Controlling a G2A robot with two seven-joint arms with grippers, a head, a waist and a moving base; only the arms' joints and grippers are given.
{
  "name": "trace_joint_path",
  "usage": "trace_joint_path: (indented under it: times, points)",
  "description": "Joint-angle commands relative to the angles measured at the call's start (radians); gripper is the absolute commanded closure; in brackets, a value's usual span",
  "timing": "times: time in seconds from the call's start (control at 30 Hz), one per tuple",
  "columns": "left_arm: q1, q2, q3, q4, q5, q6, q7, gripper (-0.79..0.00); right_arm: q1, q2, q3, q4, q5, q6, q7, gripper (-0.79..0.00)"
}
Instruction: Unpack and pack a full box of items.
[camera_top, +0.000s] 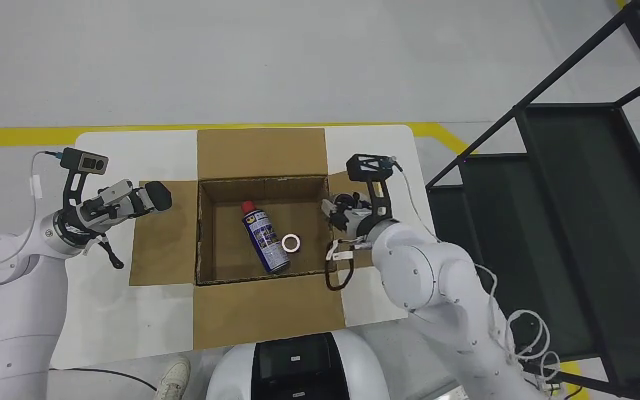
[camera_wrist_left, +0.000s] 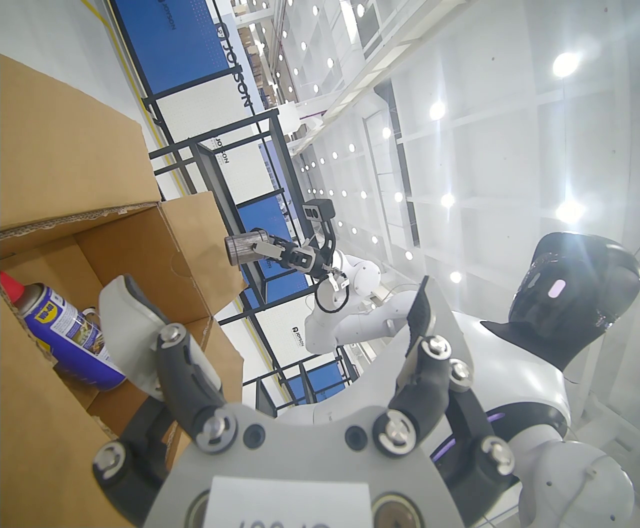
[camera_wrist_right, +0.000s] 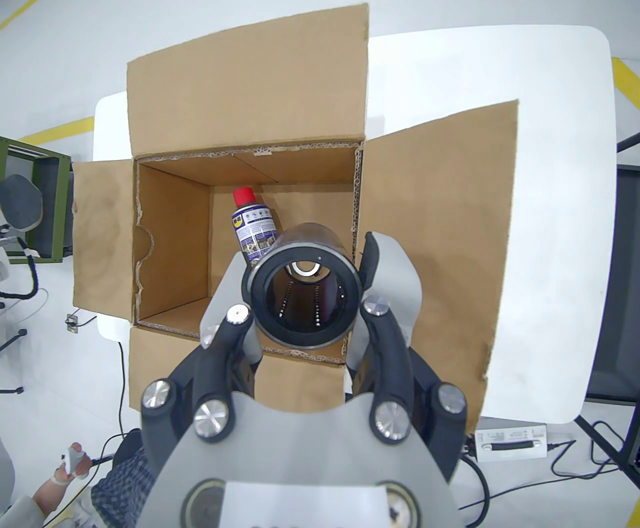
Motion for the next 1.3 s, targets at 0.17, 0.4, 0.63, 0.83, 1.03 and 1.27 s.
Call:
trace_joint_path:
  times: [0.17, 0.4, 0.63, 0.83, 1.03, 1.27]
  points:
    - [0.0, 0.0, 0.0, 0.0, 0.0, 0.0, 0.0, -0.785, -0.003, 0.0, 0.005, -0.002, 0.004, -0.002, -0.001, 0.0]
    - [0.0, 0.0, 0.0, 0.0, 0.0, 0.0, 0.0, -0.785, -0.003, 0.0, 0.005, -0.002, 0.004, -0.002, -0.001, 0.0]
    - [0.0, 0.0, 0.0, 0.0, 0.0, 0.0, 0.0, -0.785, -0.003, 0.0, 0.005, -0.002, 0.004, -0.002, -0.001, 0.0]
    - [0.0, 0.0, 0.0, 0.0, 0.0, 0.0, 0.0, -0.785, -0.018, 0.0, 0.011, 0.0, 0.032, -0.021, -0.025, 0.0]
    - [0.0, 0.0, 0.0, 0.0, 0.0, 0.0, 0.0, -0.785, -0.067, 0.01, 0.106, -0.069, 0.006, -0.044, -0.008, 0.0]
    - [0.0, 0.0, 0.0, 0.0, 0.0, 0.0, 0.0, -0.785, -0.082, 0.015, 0.296, -0.089, 0.064, -0.017, -0.032, 0.0]
